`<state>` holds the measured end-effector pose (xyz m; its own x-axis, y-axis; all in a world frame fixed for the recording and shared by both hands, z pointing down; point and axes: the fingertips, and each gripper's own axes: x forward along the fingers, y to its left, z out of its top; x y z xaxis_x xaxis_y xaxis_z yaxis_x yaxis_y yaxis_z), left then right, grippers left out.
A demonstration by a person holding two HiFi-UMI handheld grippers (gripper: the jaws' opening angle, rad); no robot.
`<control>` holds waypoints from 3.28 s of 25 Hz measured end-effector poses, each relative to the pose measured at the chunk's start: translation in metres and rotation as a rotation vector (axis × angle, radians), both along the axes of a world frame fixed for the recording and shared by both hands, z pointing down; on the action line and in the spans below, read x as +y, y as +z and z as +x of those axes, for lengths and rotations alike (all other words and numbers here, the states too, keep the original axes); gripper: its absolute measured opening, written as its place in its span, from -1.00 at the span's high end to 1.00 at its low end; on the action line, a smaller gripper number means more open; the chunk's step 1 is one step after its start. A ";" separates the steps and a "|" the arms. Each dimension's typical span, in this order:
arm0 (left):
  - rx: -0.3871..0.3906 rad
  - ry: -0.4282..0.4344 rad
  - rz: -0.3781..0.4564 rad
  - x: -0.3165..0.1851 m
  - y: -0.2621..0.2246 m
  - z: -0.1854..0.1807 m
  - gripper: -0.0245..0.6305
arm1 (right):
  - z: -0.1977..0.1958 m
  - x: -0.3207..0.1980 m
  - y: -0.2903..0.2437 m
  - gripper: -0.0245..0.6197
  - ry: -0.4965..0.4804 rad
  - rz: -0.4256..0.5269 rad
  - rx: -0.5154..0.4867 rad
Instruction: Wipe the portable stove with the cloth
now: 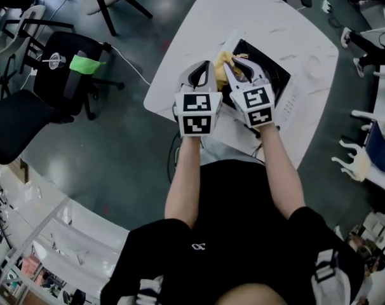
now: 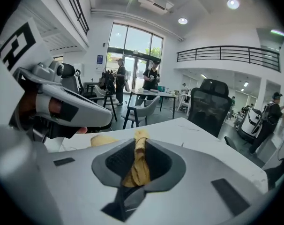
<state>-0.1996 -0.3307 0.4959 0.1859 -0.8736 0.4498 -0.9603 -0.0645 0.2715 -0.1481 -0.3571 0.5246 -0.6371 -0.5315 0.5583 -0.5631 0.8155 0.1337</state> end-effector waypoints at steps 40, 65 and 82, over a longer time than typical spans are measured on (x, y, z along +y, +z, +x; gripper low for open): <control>-0.086 0.275 -0.017 -0.052 0.013 0.106 0.93 | 0.123 -0.083 0.011 0.75 0.105 0.005 0.070; 0.000 0.304 0.052 -0.018 -0.025 0.119 0.93 | 0.255 -0.033 -0.052 0.80 0.552 0.202 0.125; 0.016 0.220 0.120 0.050 -0.059 0.081 0.93 | 0.196 0.057 0.007 0.82 0.322 0.001 0.218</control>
